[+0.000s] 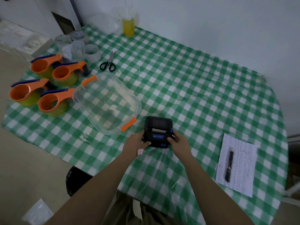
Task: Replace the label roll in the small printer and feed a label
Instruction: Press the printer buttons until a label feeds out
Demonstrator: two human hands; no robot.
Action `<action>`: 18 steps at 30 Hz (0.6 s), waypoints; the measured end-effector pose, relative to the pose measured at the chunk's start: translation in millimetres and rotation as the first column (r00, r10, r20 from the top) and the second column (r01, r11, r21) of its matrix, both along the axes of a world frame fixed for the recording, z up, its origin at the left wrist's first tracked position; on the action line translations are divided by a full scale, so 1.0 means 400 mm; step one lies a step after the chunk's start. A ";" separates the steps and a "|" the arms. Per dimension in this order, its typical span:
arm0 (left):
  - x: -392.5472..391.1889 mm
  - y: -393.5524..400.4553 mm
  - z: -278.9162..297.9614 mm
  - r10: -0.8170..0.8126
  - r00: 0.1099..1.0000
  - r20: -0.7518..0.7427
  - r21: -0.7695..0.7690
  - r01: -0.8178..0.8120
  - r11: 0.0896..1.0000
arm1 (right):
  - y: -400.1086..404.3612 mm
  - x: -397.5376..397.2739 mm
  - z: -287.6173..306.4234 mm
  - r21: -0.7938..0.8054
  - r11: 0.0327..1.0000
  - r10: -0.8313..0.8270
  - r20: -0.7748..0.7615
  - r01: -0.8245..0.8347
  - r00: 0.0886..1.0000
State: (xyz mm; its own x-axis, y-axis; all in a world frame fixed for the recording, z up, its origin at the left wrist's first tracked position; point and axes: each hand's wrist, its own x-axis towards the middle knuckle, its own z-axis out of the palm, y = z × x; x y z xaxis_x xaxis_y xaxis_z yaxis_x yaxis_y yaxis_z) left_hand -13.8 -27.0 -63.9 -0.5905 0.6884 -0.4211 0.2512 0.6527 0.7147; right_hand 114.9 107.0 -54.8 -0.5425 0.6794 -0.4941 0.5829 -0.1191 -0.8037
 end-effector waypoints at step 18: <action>0.001 0.001 0.007 0.014 1.000 0.010 0.001 -0.014 1.000 | 0.002 0.002 -0.010 -0.010 1.000 -0.008 -0.011 0.008 1.000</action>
State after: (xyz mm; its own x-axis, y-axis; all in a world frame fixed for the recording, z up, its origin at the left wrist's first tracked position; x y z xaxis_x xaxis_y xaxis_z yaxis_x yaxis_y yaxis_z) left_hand -13.5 -26.7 -61.2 -0.5959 0.6805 -0.4264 0.2348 0.6554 0.7178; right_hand 115.6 107.9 -58.9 -0.5425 0.6789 -0.4947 0.5729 -0.1317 -0.8089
